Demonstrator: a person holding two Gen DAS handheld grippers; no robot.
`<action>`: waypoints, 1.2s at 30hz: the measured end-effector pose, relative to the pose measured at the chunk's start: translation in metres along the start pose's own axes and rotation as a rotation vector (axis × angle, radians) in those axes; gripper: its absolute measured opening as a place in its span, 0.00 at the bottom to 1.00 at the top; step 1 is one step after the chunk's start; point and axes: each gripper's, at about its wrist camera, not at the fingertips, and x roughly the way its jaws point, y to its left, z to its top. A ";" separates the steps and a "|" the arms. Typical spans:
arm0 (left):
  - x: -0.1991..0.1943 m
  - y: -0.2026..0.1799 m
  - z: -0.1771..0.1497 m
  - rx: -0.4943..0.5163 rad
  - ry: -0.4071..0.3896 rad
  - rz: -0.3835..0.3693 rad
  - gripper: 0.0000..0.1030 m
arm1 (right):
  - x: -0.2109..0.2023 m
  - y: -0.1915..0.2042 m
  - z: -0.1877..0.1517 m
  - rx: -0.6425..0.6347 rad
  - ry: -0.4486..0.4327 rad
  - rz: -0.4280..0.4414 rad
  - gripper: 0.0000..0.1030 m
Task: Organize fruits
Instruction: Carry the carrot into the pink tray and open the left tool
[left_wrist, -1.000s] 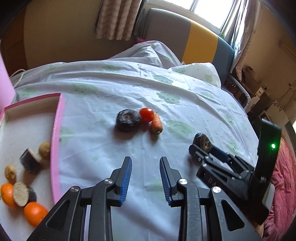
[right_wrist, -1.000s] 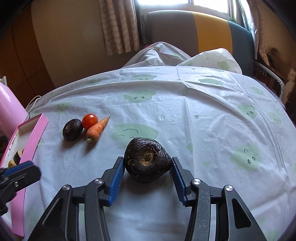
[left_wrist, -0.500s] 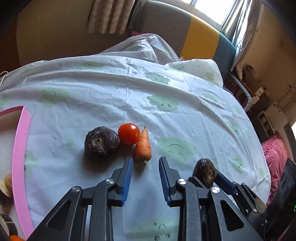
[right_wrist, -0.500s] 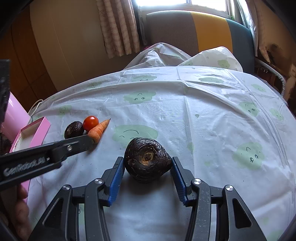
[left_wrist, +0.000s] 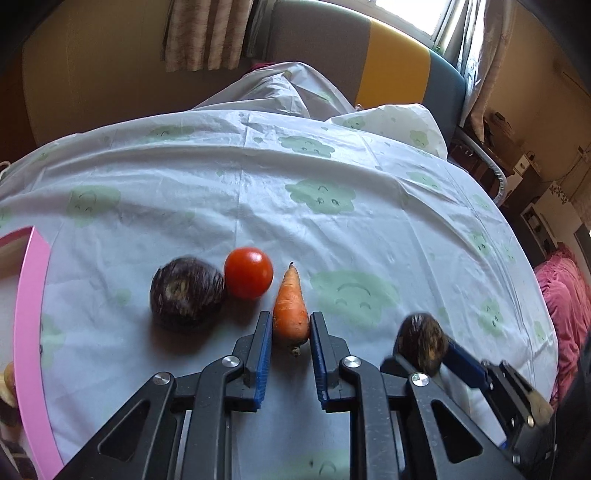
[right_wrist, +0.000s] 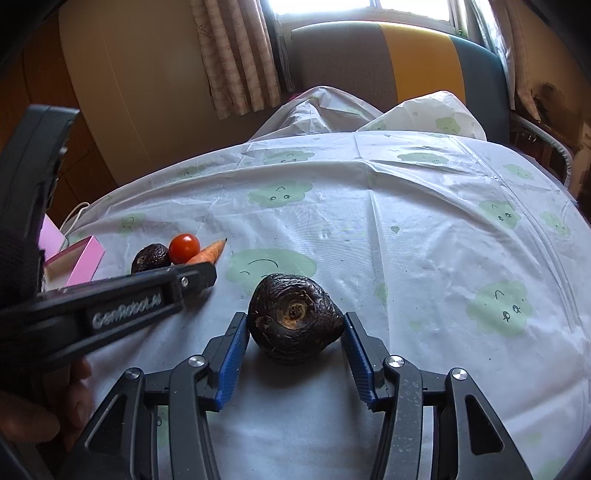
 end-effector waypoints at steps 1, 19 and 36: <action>-0.005 0.001 -0.006 -0.007 0.003 0.000 0.19 | 0.000 0.000 0.000 0.001 0.000 0.001 0.52; -0.052 0.030 -0.075 0.000 -0.080 0.081 0.20 | 0.001 0.000 0.000 -0.010 0.005 -0.013 0.50; -0.051 0.029 -0.083 0.020 -0.145 0.080 0.19 | 0.002 -0.001 0.000 -0.005 0.005 -0.006 0.50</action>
